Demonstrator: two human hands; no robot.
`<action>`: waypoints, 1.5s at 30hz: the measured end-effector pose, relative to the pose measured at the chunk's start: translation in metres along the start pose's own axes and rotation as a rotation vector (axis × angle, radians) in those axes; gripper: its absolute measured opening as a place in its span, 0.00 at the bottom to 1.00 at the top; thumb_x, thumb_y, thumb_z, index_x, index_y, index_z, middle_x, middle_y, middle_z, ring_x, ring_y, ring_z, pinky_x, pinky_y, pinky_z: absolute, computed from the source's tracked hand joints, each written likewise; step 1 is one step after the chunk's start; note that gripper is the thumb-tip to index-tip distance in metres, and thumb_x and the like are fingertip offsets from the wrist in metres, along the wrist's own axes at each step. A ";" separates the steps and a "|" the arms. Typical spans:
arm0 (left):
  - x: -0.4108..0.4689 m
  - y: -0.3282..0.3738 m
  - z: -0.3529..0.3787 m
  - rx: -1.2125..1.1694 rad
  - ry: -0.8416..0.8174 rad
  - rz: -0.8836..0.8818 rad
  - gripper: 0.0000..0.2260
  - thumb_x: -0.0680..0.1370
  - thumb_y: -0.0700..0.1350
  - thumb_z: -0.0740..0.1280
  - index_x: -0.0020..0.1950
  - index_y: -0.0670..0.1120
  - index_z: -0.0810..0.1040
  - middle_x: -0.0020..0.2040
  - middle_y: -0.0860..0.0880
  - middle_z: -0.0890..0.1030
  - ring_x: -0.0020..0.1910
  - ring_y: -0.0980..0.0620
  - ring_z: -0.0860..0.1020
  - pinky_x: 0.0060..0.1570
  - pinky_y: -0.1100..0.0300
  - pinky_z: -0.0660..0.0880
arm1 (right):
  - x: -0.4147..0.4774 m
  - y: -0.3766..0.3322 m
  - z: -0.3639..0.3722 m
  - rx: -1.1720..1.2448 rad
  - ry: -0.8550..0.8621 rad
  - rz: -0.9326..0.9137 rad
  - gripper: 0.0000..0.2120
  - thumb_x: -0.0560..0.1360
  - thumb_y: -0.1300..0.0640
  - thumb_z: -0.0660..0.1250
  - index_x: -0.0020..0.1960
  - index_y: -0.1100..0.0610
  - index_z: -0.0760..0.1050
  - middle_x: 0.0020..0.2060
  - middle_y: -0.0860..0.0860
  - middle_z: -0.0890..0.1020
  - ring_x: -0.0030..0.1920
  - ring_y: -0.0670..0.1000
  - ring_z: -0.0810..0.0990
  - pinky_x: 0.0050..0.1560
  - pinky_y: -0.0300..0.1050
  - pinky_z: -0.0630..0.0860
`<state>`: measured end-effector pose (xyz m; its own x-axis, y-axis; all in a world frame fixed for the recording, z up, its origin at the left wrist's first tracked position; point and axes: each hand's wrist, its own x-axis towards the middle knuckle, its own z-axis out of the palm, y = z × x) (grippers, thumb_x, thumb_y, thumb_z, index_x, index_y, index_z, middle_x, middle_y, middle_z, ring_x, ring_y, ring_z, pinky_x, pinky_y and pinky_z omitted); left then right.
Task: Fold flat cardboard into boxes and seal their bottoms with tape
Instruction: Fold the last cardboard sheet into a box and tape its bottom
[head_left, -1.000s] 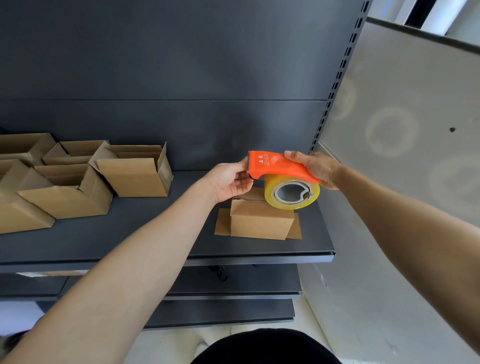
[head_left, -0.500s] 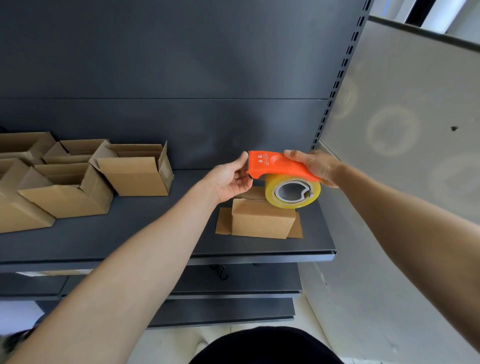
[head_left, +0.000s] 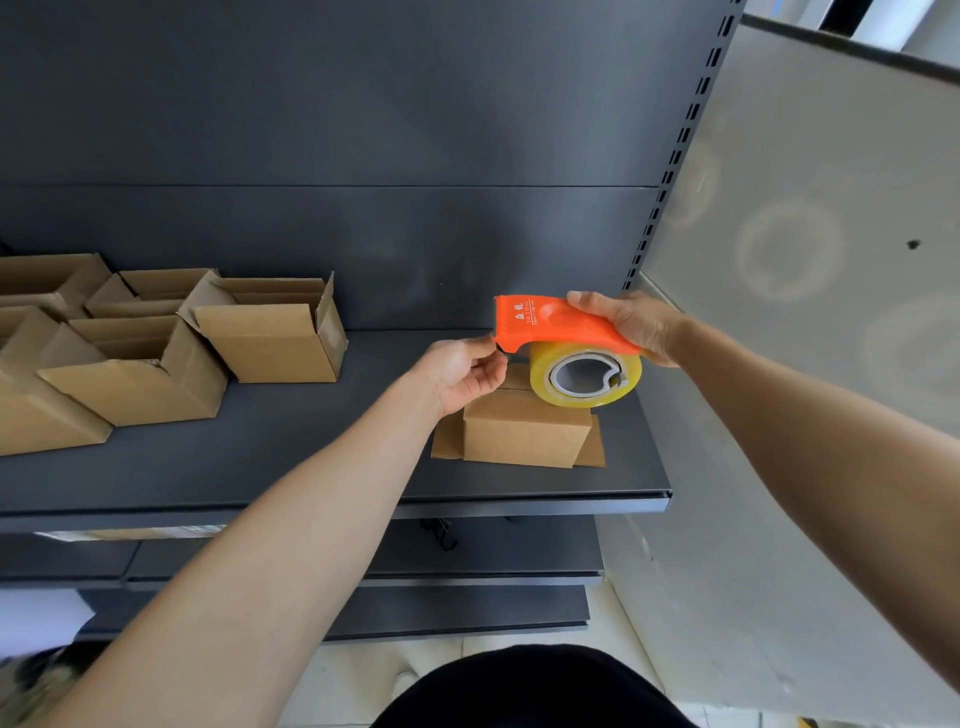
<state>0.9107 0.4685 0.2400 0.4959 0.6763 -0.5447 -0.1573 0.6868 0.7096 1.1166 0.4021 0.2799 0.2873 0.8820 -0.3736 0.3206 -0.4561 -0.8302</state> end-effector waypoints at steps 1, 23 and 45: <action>0.001 -0.003 0.000 -0.008 0.013 -0.005 0.04 0.79 0.34 0.61 0.48 0.38 0.75 0.41 0.43 0.77 0.38 0.51 0.75 0.31 0.62 0.79 | 0.001 0.000 0.000 -0.007 -0.004 -0.001 0.22 0.70 0.37 0.68 0.47 0.57 0.77 0.45 0.57 0.84 0.44 0.56 0.83 0.56 0.52 0.79; 0.014 -0.024 -0.009 -0.039 0.098 0.105 0.08 0.79 0.31 0.57 0.43 0.39 0.72 0.37 0.44 0.78 0.36 0.52 0.75 0.40 0.60 0.75 | -0.004 -0.008 -0.003 -0.221 -0.165 -0.057 0.32 0.56 0.32 0.70 0.47 0.56 0.80 0.45 0.53 0.85 0.49 0.55 0.83 0.59 0.51 0.76; 0.009 -0.027 -0.029 -0.137 0.134 0.029 0.06 0.77 0.37 0.67 0.52 0.36 0.76 0.42 0.45 0.73 0.33 0.53 0.71 0.30 0.62 0.78 | 0.003 -0.001 -0.003 -0.039 -0.093 -0.060 0.27 0.63 0.41 0.75 0.53 0.59 0.79 0.47 0.56 0.84 0.47 0.56 0.83 0.54 0.51 0.79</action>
<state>0.8943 0.4633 0.2027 0.3727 0.7195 -0.5860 -0.2891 0.6901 0.6635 1.1198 0.4045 0.2807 0.1818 0.9144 -0.3618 0.3706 -0.4045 -0.8361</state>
